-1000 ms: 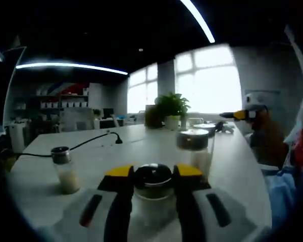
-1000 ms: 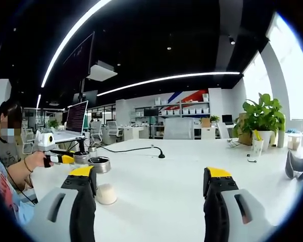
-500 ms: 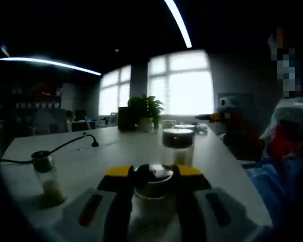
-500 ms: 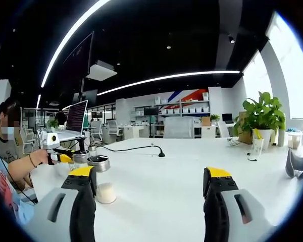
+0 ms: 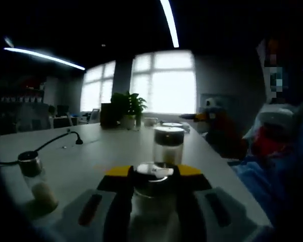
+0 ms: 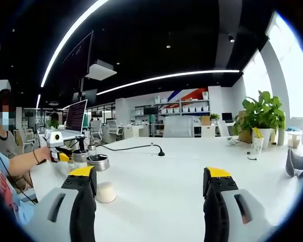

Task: Rotate the seasoning bottle until the label or dispensing opening points toward the visible target arrow and the bottle remains upright within the marked orientation range

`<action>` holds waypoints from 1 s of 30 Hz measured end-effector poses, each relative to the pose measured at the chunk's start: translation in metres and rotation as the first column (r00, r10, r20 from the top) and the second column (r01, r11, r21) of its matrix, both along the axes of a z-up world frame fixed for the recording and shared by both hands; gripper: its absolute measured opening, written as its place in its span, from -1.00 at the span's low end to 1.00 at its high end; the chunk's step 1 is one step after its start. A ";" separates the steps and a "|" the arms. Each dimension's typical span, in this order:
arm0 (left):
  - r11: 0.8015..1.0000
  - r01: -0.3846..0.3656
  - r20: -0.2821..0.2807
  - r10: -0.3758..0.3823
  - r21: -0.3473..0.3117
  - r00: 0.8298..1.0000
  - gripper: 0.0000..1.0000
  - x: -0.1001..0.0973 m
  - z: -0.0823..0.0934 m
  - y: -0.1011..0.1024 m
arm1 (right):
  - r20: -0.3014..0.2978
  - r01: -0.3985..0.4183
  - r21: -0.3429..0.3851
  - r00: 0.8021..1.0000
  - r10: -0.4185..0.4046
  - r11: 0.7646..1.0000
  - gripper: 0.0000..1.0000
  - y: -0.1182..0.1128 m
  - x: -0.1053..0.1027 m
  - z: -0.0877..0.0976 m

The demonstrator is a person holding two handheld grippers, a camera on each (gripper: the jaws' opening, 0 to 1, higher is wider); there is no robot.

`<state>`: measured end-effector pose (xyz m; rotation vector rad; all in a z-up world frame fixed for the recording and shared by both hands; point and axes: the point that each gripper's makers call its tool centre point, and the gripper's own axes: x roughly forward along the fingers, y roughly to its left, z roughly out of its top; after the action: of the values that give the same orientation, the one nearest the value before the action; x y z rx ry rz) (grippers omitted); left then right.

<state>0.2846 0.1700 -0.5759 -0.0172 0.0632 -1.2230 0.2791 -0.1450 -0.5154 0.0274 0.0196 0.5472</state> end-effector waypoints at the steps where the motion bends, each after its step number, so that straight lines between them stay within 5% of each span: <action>1: 1.000 0.011 0.000 -0.011 0.004 1.000 -0.34 0.000 0.000 0.000 | 0.000 -0.001 -0.001 1.000 0.001 1.000 0.79 0.000 0.000 0.000; 16: 0.978 0.197 -0.005 -0.197 0.068 0.980 -0.34 -0.005 -0.001 -0.004 | 0.000 -0.005 -0.006 1.000 0.005 1.000 0.79 0.002 0.000 -0.001; 30: 0.970 0.238 0.005 -0.239 0.055 0.971 -0.34 -0.007 -0.001 -0.005 | -0.005 -0.009 -0.011 1.000 0.009 1.000 0.79 0.002 0.001 -0.003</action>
<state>0.2772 0.1649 -0.5766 0.0461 0.0904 -1.4613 0.2802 -0.1431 -0.5187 0.0183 0.0279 0.5558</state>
